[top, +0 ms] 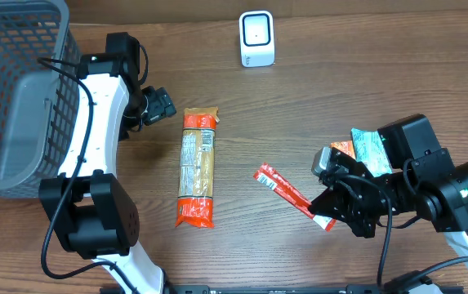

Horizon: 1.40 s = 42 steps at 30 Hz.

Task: Scan the item barcode
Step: 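Lift the red stick packet and carry it toward the scanner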

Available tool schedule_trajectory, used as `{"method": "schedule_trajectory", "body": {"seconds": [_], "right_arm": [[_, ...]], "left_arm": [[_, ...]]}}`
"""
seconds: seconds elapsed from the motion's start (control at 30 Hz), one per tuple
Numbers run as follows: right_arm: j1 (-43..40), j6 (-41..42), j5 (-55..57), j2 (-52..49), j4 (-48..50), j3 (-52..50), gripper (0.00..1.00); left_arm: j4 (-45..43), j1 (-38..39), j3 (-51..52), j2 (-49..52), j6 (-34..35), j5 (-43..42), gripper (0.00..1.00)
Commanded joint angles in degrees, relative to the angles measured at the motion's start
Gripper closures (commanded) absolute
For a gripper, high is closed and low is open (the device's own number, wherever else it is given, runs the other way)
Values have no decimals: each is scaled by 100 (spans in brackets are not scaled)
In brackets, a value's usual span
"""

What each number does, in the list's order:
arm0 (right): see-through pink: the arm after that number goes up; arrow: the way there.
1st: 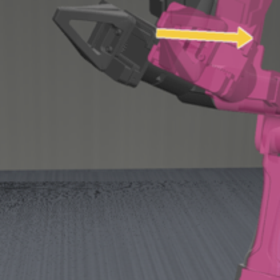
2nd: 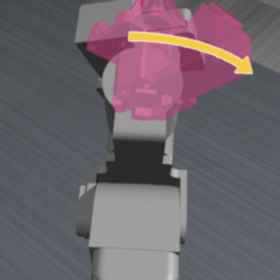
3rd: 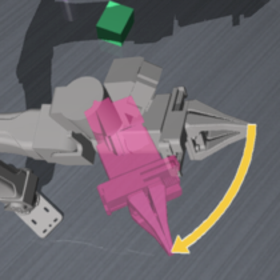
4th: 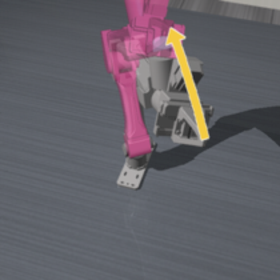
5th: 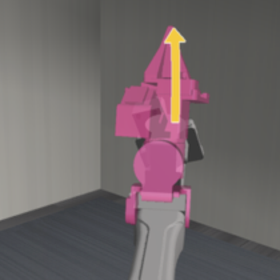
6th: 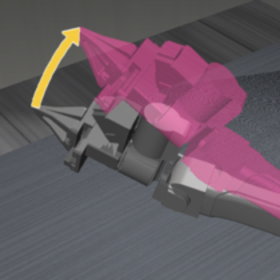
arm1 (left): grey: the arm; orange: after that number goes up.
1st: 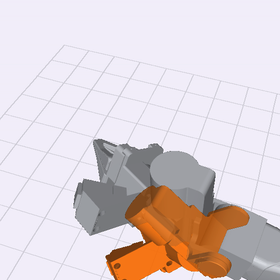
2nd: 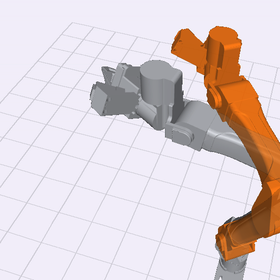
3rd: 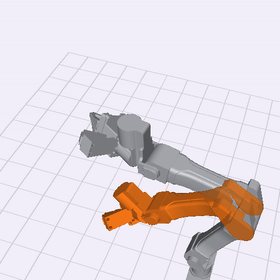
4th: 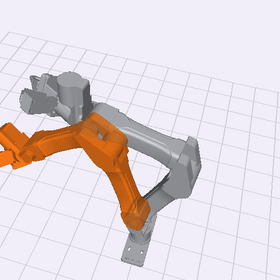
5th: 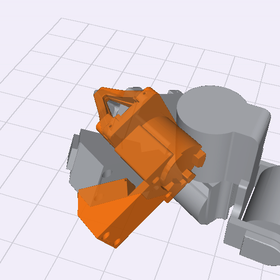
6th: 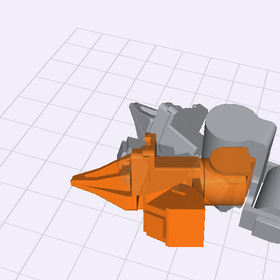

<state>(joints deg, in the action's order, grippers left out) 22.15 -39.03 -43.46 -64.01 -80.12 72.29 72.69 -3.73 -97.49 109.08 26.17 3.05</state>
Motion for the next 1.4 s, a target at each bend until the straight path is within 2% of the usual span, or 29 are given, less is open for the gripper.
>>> {"method": "schedule_trajectory", "body": {"seconds": [0.0,0.57,0.63,0.8,0.9,1.1,1.37], "right_arm": [[-22,-201,-162,24,26,9,96],[-22,-181,138,-55,210,9,96],[-20,-4,463,-175,339,9,96],[-20,1311,1836,-756,1040,9,96],[-20,1679,2363,-1134,1534,11,96],[-15,1832,3200,-1598,2243,142,97],[-15,1779,4358,-1969,2269,1353,97]], "left_arm": [[11,42,-11,-109,-44,9,0],[11,42,-11,-109,-44,9,0],[11,42,-11,-109,-42,9,0],[11,44,-11,-109,-44,7,0],[11,42,-11,-109,-44,7,0],[11,42,-11,-109,-42,9,0],[11,42,-11,-109,-42,7,0]]}}
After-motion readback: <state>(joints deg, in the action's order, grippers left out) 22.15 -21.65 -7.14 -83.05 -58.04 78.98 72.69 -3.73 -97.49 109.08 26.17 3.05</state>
